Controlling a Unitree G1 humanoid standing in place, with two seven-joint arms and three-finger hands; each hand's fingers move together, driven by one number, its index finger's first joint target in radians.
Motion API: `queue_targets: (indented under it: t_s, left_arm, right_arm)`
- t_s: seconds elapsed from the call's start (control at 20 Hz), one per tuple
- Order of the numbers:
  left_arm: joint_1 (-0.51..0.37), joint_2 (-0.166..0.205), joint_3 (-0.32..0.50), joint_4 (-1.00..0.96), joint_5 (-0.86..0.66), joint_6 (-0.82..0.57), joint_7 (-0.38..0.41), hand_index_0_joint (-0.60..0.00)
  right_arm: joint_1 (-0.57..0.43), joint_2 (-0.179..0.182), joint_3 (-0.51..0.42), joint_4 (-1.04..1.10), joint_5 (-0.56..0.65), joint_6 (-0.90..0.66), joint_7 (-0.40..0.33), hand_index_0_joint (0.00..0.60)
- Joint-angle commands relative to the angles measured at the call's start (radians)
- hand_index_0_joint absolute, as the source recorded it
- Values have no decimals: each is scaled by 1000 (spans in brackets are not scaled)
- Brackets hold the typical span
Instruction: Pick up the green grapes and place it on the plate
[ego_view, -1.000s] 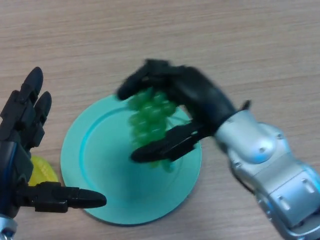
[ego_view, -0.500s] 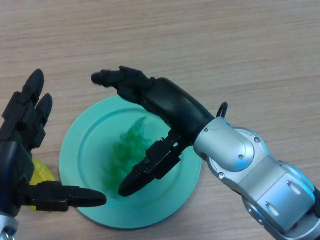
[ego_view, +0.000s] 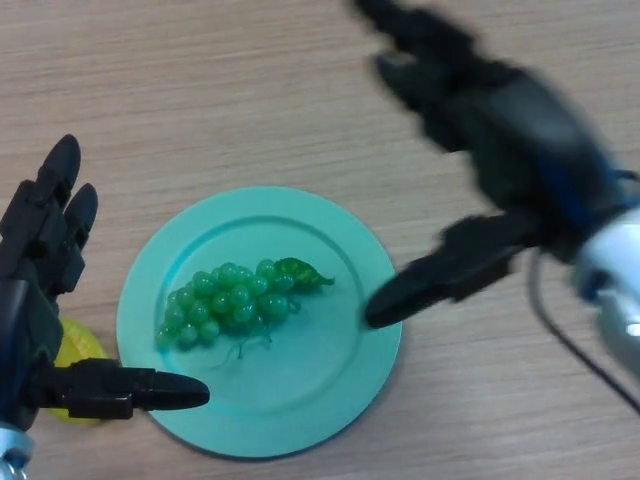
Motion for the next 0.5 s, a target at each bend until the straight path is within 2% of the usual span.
queue_targets:
  t_s: [0.05,0.15,0.25,0.5]
  left_arm:
    - [-16,29,50,-81,-36,-109,14,0]
    - [-22,34,60,-98,-38,-88,2,0]
    - [-31,33,56,-98,-15,-99,3,0]
    - [-29,34,55,-134,20,-114,-5,0]
  right_arm:
    - [43,-36,-136,-79,77,-180,-21,0]
    - [117,-63,-185,-89,154,-252,-65,0]
    - [184,-85,-179,-83,175,-329,-89,0]
    - [268,-64,-106,-97,89,-410,-80,0]
